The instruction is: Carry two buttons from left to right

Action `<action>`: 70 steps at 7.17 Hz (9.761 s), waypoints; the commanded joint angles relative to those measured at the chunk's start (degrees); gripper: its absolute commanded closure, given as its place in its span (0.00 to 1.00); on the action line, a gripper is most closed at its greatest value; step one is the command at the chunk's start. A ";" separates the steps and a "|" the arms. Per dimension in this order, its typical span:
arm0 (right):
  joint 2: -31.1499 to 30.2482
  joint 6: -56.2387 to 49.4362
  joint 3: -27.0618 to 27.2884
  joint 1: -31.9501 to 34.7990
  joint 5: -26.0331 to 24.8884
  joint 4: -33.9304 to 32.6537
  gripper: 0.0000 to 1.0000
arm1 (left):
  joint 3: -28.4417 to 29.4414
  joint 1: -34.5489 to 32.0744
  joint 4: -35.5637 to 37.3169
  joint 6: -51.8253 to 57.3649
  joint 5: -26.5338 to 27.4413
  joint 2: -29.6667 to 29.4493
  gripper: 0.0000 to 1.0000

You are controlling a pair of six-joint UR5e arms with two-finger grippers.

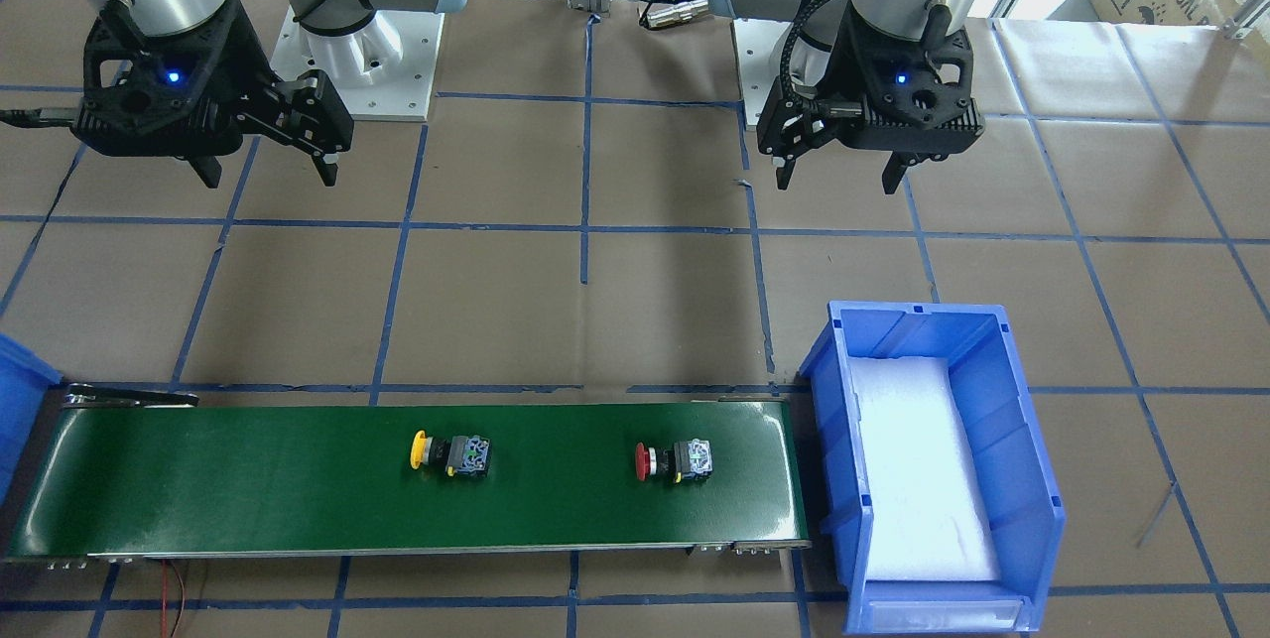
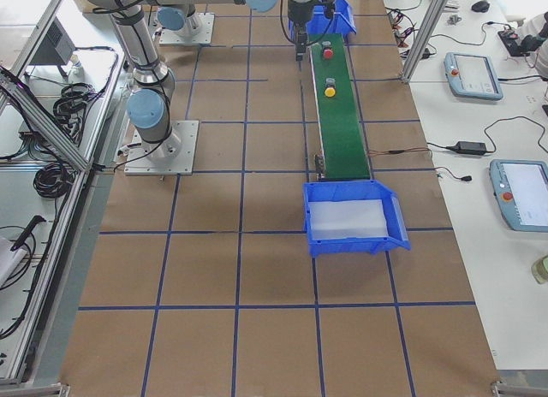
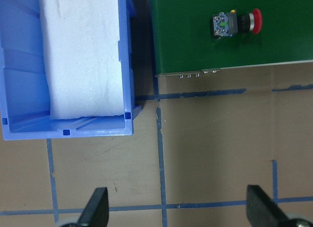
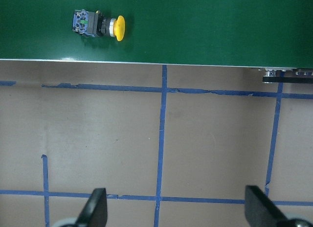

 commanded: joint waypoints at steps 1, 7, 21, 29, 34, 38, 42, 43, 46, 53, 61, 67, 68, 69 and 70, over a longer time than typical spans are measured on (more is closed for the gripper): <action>2.81 -7.86 -0.85 0.15 0.39 0.70 0.00 | 0.11 -0.02 0.43 -0.04 -0.10 -0.29 0.00; 13.17 -47.48 -2.53 0.42 6.84 -5.63 0.00 | -0.06 -0.02 0.52 0.67 -0.11 -0.29 0.00; 27.70 -80.44 -0.86 1.56 -0.13 -29.01 0.06 | -0.15 -0.11 0.52 1.28 -0.02 -0.12 0.00; 29.10 -84.12 -0.69 1.56 -0.83 -29.28 0.39 | -0.24 -0.19 0.52 1.28 -0.11 -0.20 0.00; 27.53 -83.34 -1.82 0.69 -2.23 -28.75 0.95 | -0.41 -0.19 0.52 1.28 -0.10 -0.12 0.00; 24.61 -91.44 -9.97 -10.79 -1.63 -23.48 0.96 | -0.59 -0.19 0.52 1.28 -0.11 0.15 0.00; 26.81 -111.32 -13.17 -26.87 -1.37 -23.56 0.96 | -0.68 -0.19 0.43 1.28 -0.11 0.41 0.00; 28.38 -114.68 -13.34 -30.66 -0.84 -23.56 0.95 | -0.76 -0.19 0.51 1.28 -0.11 0.32 0.00; 32.70 -118.84 -13.17 -33.86 0.22 -24.36 0.82 | -0.85 -0.19 0.43 1.28 -0.11 0.50 0.00; 30.44 -114.13 -12.82 -31.07 4.18 -23.22 0.22 | -0.85 -0.19 0.43 1.28 -0.11 0.59 0.00; 26.64 -87.51 -4.74 -3.89 3.21 -21.45 0.01 | -0.85 -0.19 0.43 1.28 -0.11 0.59 0.00; 30.51 -83.21 -2.71 3.05 -1.80 -31.38 0.02 | -0.94 -0.19 0.43 1.28 -0.11 0.59 0.00; 30.77 -83.94 -2.71 2.97 -1.89 -32.52 0.03 | -0.94 -0.19 0.43 1.37 -0.11 0.59 0.00; 30.69 -84.04 -2.62 2.53 -1.89 -31.92 0.05 | -0.94 -0.19 0.43 1.28 -0.11 0.59 0.00; 30.77 -84.12 -2.62 2.18 -1.89 -31.83 0.05 | -0.94 -0.19 0.43 1.28 -0.11 0.67 0.00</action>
